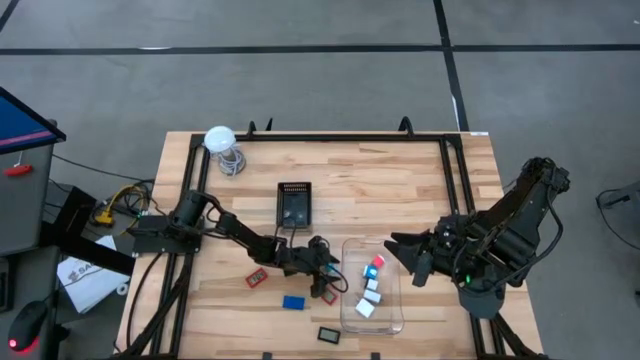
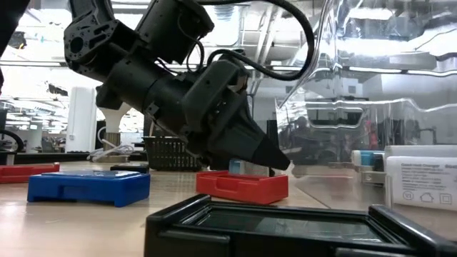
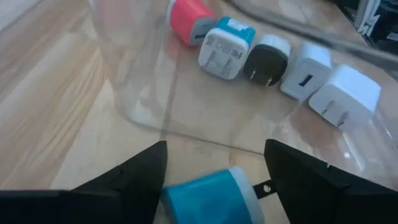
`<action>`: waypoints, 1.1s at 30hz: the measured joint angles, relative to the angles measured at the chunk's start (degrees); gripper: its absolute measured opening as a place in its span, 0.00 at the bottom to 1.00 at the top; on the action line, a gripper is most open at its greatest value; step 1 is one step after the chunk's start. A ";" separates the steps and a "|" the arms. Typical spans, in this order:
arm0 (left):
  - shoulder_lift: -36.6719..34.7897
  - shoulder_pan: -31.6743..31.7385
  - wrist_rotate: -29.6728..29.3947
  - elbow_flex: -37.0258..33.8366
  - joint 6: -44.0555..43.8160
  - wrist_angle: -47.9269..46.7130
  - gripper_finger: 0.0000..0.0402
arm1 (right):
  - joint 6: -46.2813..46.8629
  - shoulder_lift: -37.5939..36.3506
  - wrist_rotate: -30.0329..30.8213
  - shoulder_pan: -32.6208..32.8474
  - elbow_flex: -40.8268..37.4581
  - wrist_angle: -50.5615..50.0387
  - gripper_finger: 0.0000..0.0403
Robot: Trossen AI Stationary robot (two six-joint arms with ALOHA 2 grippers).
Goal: Pick & Place Office items
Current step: Put the blue charger adapter into the transparent bin
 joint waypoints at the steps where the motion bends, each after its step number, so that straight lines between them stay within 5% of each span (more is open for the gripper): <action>1: 0.00 0.00 0.00 0.01 -0.47 -0.38 0.62 | 0.00 0.00 0.00 0.06 0.00 0.04 0.57; 15: -0.61 0.07 1.42 0.04 -2.04 -2.38 0.32 | -0.17 0.00 0.00 0.10 0.00 -0.01 0.57; 24: -4.93 0.35 1.49 -1.30 -1.57 -6.29 0.32 | -0.92 -0.04 0.00 0.12 0.00 0.13 0.57; 33: -16.73 0.46 -2.62 -7.39 -1.40 -8.11 0.32 | -1.55 -0.04 0.00 0.10 0.00 0.26 0.57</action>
